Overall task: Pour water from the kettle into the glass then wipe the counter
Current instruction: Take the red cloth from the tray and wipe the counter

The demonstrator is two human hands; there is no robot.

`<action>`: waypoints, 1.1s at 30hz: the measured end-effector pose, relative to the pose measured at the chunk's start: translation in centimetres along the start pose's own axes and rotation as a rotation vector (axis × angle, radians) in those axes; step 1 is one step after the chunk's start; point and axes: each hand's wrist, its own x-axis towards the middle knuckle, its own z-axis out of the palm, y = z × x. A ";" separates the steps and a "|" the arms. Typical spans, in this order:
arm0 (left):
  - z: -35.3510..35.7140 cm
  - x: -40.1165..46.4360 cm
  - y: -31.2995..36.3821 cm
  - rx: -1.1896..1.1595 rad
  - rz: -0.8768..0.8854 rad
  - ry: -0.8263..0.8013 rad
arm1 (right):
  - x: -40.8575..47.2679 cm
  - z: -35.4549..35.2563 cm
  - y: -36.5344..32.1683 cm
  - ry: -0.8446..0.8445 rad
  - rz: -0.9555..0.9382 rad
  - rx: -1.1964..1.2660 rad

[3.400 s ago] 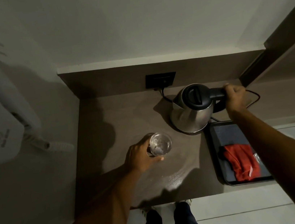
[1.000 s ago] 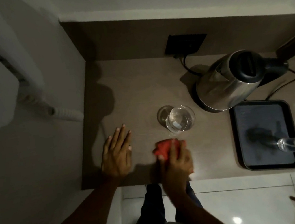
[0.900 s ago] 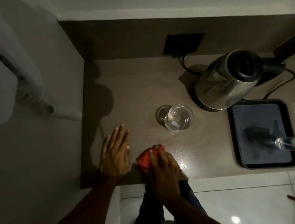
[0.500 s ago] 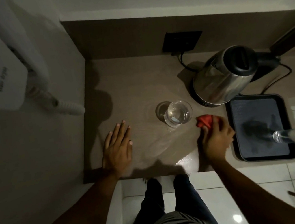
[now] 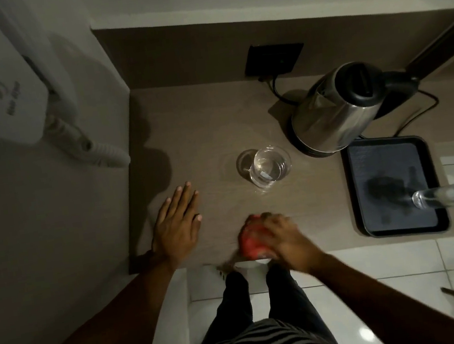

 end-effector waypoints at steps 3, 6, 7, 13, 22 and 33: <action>0.3 -0.2 0.1 -0.004 -0.059 0.000 | -1.4 -1.6 4.7 0.232 0.534 0.014; 0.2 1.0 -0.8 -0.008 -0.111 -0.012 | 1.7 -0.4 4.0 0.448 1.143 0.067; 0.2 1.1 -1.0 -0.006 -0.103 -0.018 | 3.2 0.2 2.8 0.501 1.284 0.095; 0.5 0.0 0.0 -0.020 -0.093 0.000 | 6.9 2.1 -3.1 0.503 1.300 0.150; 0.5 0.1 0.1 0.007 -0.096 0.042 | 5.1 4.5 -8.3 0.166 0.541 0.114; -0.7 0.1 0.6 0.016 -0.104 0.046 | -2.4 -2.0 8.0 0.343 0.846 -0.044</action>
